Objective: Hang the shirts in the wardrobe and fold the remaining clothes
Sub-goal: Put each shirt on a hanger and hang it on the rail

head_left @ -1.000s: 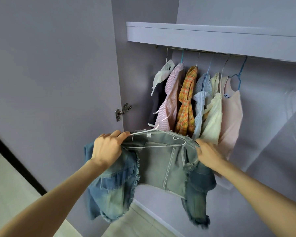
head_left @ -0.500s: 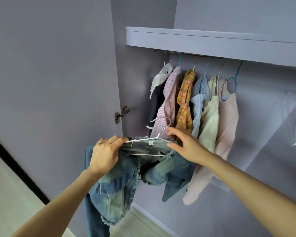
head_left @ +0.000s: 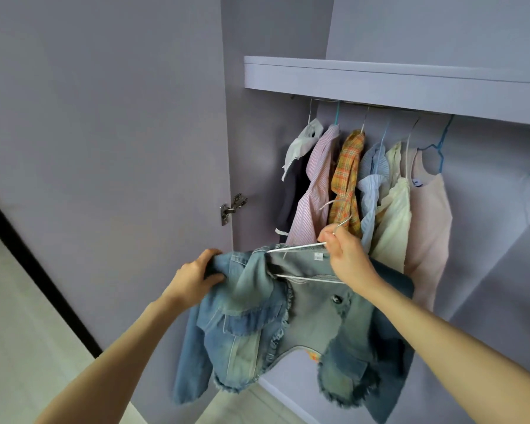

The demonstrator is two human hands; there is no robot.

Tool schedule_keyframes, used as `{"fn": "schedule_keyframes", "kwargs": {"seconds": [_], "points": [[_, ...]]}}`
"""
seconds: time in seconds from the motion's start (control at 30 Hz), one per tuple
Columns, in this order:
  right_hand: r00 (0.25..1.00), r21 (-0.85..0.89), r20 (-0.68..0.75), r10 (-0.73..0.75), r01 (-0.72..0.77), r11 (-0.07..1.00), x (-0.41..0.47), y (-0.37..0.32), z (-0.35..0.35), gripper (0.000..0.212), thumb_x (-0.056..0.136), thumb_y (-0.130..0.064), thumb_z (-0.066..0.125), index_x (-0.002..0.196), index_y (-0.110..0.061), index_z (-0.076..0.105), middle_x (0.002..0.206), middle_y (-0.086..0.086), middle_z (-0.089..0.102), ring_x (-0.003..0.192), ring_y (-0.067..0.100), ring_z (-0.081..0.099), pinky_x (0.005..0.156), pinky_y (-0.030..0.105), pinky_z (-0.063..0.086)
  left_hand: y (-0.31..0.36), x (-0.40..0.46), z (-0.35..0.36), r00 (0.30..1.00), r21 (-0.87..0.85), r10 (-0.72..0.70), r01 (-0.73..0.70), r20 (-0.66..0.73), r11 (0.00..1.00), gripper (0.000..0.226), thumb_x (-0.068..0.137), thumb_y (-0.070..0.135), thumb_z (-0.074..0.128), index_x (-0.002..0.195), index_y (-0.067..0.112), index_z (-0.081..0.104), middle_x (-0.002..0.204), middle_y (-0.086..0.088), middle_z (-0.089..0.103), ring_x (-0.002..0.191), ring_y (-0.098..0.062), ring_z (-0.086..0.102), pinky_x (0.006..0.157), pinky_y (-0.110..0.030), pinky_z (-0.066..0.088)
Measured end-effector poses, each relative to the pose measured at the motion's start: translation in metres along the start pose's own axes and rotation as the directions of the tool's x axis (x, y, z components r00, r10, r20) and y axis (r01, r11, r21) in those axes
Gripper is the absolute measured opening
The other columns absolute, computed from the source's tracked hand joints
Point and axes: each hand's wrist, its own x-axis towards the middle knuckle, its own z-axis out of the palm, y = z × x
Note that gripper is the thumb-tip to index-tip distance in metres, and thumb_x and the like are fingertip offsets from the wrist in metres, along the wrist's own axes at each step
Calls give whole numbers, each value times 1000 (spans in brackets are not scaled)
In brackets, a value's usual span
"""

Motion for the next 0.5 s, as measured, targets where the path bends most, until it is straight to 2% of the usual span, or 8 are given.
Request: {"fn": "schedule_keyframes", "kwargs": {"seconds": [0.07,0.13,0.23,0.3,0.37,0.4,0.43,0.5], "points": [[1000,-26,-6,24,-24,999,-1,8,-9,24,97,-9,38,80,-19,52,79,11,56,72,23,51,69,33,38,-4,5,3,998,-46,-12,9,-68,999,28,89,10,57,117,10,56,99,-8,65,98,-33,59,73,-22,34],[998,-47,-7,63,-63,997,-3,18,-19,30,97,-10,38,76,-30,47,78,3,55,72,17,50,65,25,35,-4,10,1,990,-88,-7,-5,-141,996,15,91,9,56,104,6,63,92,-8,67,94,-33,59,70,-23,33],[994,-66,-27,110,-111,992,-8,33,-32,30,97,-9,40,76,-28,48,73,-6,53,69,11,50,61,13,35,0,20,-2,966,-130,-81,50,-244,990,18,93,13,53,101,6,68,102,-11,69,99,-34,59,76,-27,36],[993,-49,-47,105,-107,993,-12,35,-33,29,97,-7,40,76,-25,49,71,-11,52,68,4,49,61,6,35,8,25,0,953,-39,-154,149,-261,988,22,95,18,48,107,13,67,109,-12,67,101,-37,57,83,-33,39],[994,-15,-67,88,-89,996,-13,31,-30,26,97,-5,39,78,-19,51,74,-11,52,70,3,50,63,9,34,21,27,5,928,27,-225,243,-296,970,26,94,17,44,113,19,62,115,-12,64,105,-37,55,92,-38,36],[994,0,-79,80,-80,997,-13,29,-29,24,97,-4,39,80,-15,52,75,-10,52,71,4,49,65,12,33,31,26,7,920,36,-218,242,-326,969,28,93,17,45,117,19,60,118,-12,60,107,-35,54,96,-40,33],[993,9,-87,77,-76,997,-12,26,-28,23,97,-4,39,81,-11,53,76,-9,52,72,5,49,66,14,33,41,23,10,914,44,-156,185,-374,982,28,93,18,48,119,18,58,120,-12,57,109,-35,52,98,-42,30],[993,13,-92,68,-67,998,-10,20,-26,21,96,-3,39,82,-11,53,76,-12,52,72,3,49,66,12,33,63,17,21,856,162,133,-58,-500,985,25,89,25,55,110,13,62,108,-12,58,98,-34,56,91,-43,33]]}}
